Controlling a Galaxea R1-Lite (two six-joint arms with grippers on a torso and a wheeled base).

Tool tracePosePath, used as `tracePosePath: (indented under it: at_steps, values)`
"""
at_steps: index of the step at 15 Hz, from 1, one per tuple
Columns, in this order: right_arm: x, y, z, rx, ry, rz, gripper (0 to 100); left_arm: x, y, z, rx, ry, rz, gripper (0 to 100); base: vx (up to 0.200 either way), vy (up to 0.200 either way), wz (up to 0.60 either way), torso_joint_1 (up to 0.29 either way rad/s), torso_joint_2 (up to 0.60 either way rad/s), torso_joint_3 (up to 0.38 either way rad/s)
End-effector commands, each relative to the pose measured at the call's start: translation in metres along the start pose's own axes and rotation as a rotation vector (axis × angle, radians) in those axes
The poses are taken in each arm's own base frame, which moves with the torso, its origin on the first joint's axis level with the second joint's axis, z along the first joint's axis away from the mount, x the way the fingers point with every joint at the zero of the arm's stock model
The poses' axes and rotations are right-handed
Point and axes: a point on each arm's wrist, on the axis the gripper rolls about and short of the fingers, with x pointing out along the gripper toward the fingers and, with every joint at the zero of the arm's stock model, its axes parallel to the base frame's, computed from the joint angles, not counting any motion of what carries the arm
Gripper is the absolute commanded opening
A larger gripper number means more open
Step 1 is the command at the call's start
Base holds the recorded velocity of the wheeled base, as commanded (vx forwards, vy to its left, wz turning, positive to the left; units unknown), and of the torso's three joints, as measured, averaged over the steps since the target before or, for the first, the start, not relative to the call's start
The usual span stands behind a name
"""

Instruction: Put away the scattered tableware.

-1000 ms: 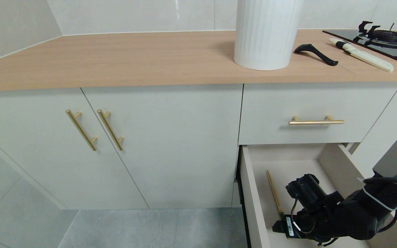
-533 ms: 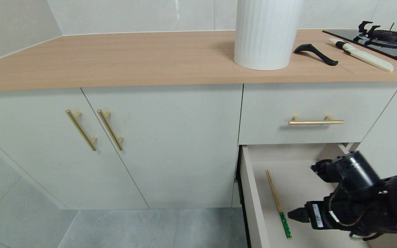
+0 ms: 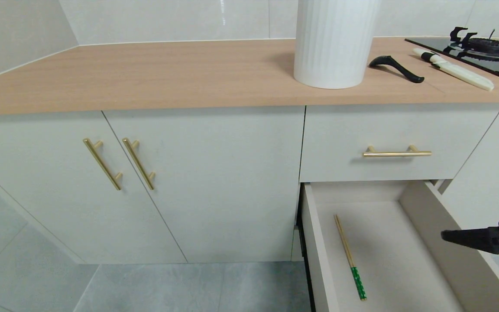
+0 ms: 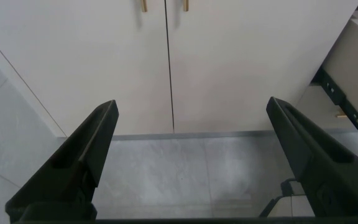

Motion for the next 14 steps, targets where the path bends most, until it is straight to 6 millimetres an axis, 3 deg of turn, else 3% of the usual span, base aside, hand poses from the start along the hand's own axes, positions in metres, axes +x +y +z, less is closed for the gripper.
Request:
tracePosePath:
  at_steps: [1,5,8,14]
  values:
    - [-0.012,-0.004,-0.001,0.016,-0.052,-0.008,100,0.000,0.000,0.000,0.000,-0.002,0.000,100,0.000,0.000,0.00,0.000,0.00,0.000]
    - [-0.016,-0.005,-0.003,0.014,-0.062,-0.008,100,0.000,0.000,0.000,0.000,0.000,0.000,100,0.000,0.000,0.00,0.021,-0.05,-0.024]
    - [-0.022,-0.005,-0.004,-0.004,-0.088,-0.004,100,0.000,0.000,0.000,0.000,0.000,0.000,100,0.000,0.000,0.00,0.144,-0.17,-0.232]
    - [-0.024,-0.005,-0.005,-0.009,-0.097,-0.001,100,0.000,0.000,0.000,0.000,0.000,0.002,100,0.000,0.000,0.00,0.112,-0.53,-0.259]
